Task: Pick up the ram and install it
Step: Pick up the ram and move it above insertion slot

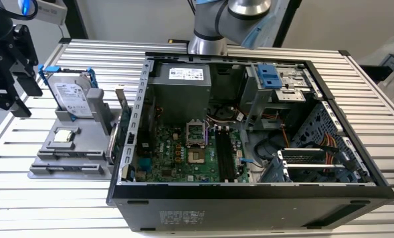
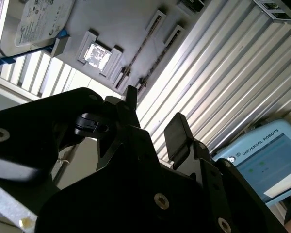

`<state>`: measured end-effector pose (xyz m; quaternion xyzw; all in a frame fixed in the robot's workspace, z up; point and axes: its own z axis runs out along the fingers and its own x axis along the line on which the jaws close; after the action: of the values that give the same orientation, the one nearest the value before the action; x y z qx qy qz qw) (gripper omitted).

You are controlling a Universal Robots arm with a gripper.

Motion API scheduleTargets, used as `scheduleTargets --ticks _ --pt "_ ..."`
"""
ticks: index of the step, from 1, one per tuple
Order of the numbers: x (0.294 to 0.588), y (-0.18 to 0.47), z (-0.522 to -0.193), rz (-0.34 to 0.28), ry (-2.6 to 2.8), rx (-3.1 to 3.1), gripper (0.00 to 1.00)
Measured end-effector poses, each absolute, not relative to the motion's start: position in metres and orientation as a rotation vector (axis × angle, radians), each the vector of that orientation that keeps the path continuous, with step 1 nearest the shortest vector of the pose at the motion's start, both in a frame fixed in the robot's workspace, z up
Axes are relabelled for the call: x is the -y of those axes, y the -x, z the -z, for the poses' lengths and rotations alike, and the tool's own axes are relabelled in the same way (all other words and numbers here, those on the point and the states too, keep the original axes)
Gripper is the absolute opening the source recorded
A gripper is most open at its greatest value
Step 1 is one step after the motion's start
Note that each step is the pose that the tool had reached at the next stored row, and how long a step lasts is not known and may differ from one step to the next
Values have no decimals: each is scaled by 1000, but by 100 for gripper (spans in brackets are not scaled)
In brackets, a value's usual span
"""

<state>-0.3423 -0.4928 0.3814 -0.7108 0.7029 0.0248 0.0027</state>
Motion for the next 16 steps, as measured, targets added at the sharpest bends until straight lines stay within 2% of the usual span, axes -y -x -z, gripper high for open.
scheduleTargets --ticks 16 --pt "493 342 -375 -78 2229 -2205 100"
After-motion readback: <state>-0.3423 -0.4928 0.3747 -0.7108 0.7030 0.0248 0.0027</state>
